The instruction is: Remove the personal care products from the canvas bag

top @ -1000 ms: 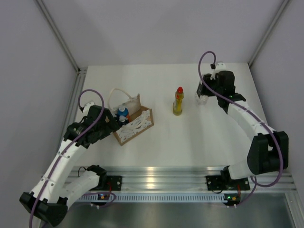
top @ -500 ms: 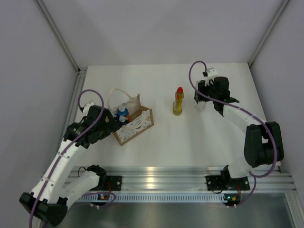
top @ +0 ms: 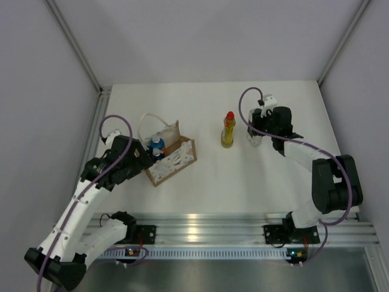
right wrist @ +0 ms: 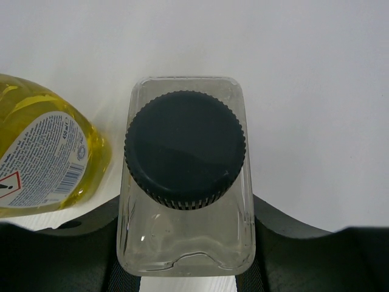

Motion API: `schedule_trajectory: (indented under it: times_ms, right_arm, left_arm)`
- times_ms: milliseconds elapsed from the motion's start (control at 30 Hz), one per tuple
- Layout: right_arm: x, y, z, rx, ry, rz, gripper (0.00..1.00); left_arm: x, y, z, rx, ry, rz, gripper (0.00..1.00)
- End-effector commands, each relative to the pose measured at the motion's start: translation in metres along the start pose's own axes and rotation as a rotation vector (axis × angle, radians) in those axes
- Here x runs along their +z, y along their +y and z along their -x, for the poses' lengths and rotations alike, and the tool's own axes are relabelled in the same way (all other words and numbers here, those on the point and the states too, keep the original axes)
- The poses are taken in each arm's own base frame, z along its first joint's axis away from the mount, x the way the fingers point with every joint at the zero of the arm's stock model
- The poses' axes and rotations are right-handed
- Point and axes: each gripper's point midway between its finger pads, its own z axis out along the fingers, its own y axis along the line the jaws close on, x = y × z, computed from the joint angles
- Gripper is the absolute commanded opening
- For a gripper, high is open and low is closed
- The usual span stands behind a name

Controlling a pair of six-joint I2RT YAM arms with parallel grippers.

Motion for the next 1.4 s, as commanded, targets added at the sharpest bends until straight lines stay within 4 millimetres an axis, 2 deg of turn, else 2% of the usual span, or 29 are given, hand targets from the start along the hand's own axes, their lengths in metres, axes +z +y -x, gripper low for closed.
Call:
schedule_trajectory:
  times_ms: [0, 67, 100, 133, 233, 400, 600, 633, 700, 733, 767, 800, 833, 900, 933, 1000, 1033, 1100, 1133, 1200, 1233, 1300, 1333, 1367]
  right_arm:
    - [-0.006, -0.005, 0.069, -0.035, -0.252, -0.006, 0.25]
    - [-0.008, -0.003, 0.066, -0.030, -0.246, -0.001, 0.40]
    - [-0.008, -0.003, 0.063, -0.029, -0.241, 0.003, 0.55]
    - [-0.008, -0.003, 0.061, -0.024, -0.236, 0.004, 0.57]
    - [-0.012, -0.002, 0.063, -0.023, -0.240, 0.001, 0.62]
    - [-0.025, -0.004, 0.077, -0.018, -0.256, -0.015, 0.67]
    - [-0.065, -0.004, 0.133, -0.014, -0.329, -0.059, 0.70]
    - [-0.075, 0.003, 0.147, -0.029, -0.324, -0.044, 0.70]
    - [-0.084, 0.012, 0.161, -0.046, -0.322, -0.039, 0.70]
    - [-0.092, 0.028, 0.175, -0.053, -0.319, -0.002, 0.70]
    - [-0.095, 0.039, 0.177, -0.059, -0.300, 0.021, 0.70]
    - [-0.103, 0.050, 0.194, -0.068, -0.321, 0.034, 0.69]
    - [-0.105, 0.079, 0.197, -0.084, -0.311, 0.092, 0.69]
    - [-0.108, 0.111, 0.195, -0.094, -0.270, 0.158, 0.68]
    - [-0.111, 0.147, 0.202, -0.095, -0.270, 0.235, 0.67]
    - [-0.114, 0.186, 0.196, -0.107, -0.224, 0.327, 0.65]
    - [-0.117, 0.223, 0.196, -0.129, -0.215, 0.399, 0.64]
    - [-0.119, 0.257, 0.190, -0.126, -0.174, 0.454, 0.63]
    - [-0.121, 0.286, 0.189, -0.139, -0.162, 0.510, 0.62]
    - [-0.124, 0.316, 0.180, -0.163, -0.122, 0.576, 0.60]
    - [-0.125, 0.340, 0.174, -0.180, -0.105, 0.617, 0.60]
    - [-0.125, 0.362, 0.165, -0.212, -0.083, 0.661, 0.58]
    - [-0.124, 0.380, 0.156, -0.237, -0.055, 0.686, 0.58]
    - [-0.121, 0.387, 0.150, -0.247, -0.038, 0.697, 0.58]
  left_arm:
    - [-0.002, -0.004, 0.003, -0.017, -0.020, -0.028, 0.98]
    - [-0.002, -0.004, 0.003, -0.018, -0.019, -0.027, 0.98]
    - [-0.001, -0.004, 0.002, -0.021, -0.017, -0.027, 0.98]
    - [-0.001, -0.004, 0.002, -0.021, -0.016, -0.028, 0.98]
    - [-0.002, -0.004, 0.002, -0.023, -0.017, -0.031, 0.98]
    - [-0.003, -0.005, 0.003, -0.026, -0.018, -0.035, 0.98]
    - [-0.003, -0.007, 0.005, -0.031, -0.021, -0.036, 0.98]
    - [-0.003, -0.007, 0.005, -0.031, -0.020, -0.035, 0.98]
    - [-0.002, -0.006, 0.004, -0.029, -0.018, -0.030, 0.98]
    - [-0.002, -0.006, 0.005, -0.033, -0.021, -0.029, 0.98]
    - [-0.002, -0.006, 0.005, -0.034, -0.021, -0.027, 0.98]
    - [-0.002, -0.006, 0.006, -0.043, -0.023, -0.025, 0.98]
    - [-0.002, -0.006, 0.007, -0.051, -0.032, -0.022, 0.98]
    - [-0.003, -0.005, 0.008, -0.063, -0.039, -0.021, 0.98]
    - [-0.004, -0.005, 0.010, -0.076, -0.044, -0.020, 0.98]
    - [-0.007, -0.003, 0.013, -0.097, -0.064, -0.021, 0.98]
    - [-0.008, -0.003, 0.014, -0.122, -0.073, -0.018, 0.98]
    - [-0.013, 0.003, 0.018, -0.147, -0.103, -0.007, 0.98]
    - [-0.014, 0.005, 0.018, -0.155, -0.107, 0.000, 0.98]
    - [-0.018, 0.011, 0.021, -0.168, -0.133, 0.013, 0.98]
    - [-0.021, 0.015, 0.022, -0.171, -0.139, 0.020, 0.98]
    - [-0.026, 0.020, 0.026, -0.174, -0.168, 0.031, 0.98]
    - [-0.031, 0.023, 0.029, -0.178, -0.186, 0.031, 0.98]
    - [-0.034, 0.026, 0.030, -0.181, -0.197, 0.037, 0.98]
